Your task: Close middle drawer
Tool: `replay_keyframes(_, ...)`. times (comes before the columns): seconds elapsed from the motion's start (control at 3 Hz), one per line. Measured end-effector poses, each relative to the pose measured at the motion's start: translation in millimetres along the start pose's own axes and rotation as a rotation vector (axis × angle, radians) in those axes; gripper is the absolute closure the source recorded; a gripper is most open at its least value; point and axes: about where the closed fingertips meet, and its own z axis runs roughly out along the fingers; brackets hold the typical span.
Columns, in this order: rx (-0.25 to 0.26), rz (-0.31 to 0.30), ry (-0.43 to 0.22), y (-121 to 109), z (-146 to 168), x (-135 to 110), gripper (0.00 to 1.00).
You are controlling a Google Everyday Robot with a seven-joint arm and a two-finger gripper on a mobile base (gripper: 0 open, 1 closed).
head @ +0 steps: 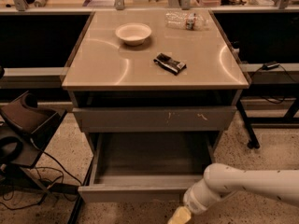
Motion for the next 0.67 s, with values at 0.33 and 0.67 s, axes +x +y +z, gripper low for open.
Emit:
replay_keyframes(0.33,0.01,0.0,-0.023,-6,-6,-10,0.0)
replay_keyframes(0.67,0.033,-0.004,-0.095,-23,-27,-45,0.0)
